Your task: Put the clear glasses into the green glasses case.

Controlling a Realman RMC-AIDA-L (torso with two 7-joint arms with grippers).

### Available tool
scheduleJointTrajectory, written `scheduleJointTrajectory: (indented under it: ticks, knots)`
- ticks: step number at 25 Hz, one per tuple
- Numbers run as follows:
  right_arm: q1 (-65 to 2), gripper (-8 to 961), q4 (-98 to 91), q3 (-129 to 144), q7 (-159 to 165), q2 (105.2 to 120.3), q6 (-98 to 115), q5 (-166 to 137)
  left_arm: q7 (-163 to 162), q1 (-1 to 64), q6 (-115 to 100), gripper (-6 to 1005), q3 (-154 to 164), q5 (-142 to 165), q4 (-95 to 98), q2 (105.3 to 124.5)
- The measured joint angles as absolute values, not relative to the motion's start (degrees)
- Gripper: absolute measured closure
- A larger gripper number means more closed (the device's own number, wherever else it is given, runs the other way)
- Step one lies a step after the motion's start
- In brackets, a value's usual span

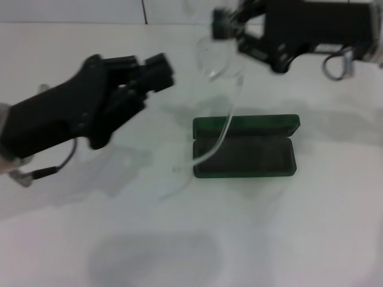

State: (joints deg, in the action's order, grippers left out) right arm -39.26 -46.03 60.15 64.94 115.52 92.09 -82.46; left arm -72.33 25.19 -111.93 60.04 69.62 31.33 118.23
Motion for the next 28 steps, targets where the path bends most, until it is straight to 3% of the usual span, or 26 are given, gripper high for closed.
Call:
scheduleJointTrajectory:
  ticks: [5,9,12,19,28]
  knots:
    - [-36.8,838,-46.6,53.0,64.9,115.41,96.3,-80.3,-72.3,22.9,-113.7,886,60.0,67.6,31.6,116.16]
    - [-34.5,838,-44.9,46.7,64.0,115.33,102.4,-71.9,-72.3,22.3,-114.2,885,60.5,67.8,31.6,115.68]
    - [-34.2,838,-42.4,46.9,61.8,115.59,104.2,-66.2,-72.3,23.6,-115.0,885,62.3,69.8,32.1,116.18]
    - [-39.8,839,-32.3,51.3,56.7,115.94,106.1,-61.4,-72.2,30.0,-115.1,883,65.9,74.2,32.6,119.49]
    - [-43.9,839,-23.1,56.9,52.9,116.20,105.9,-60.4,-69.5,30.1,-115.1,881,65.8,68.4,30.5,119.75]
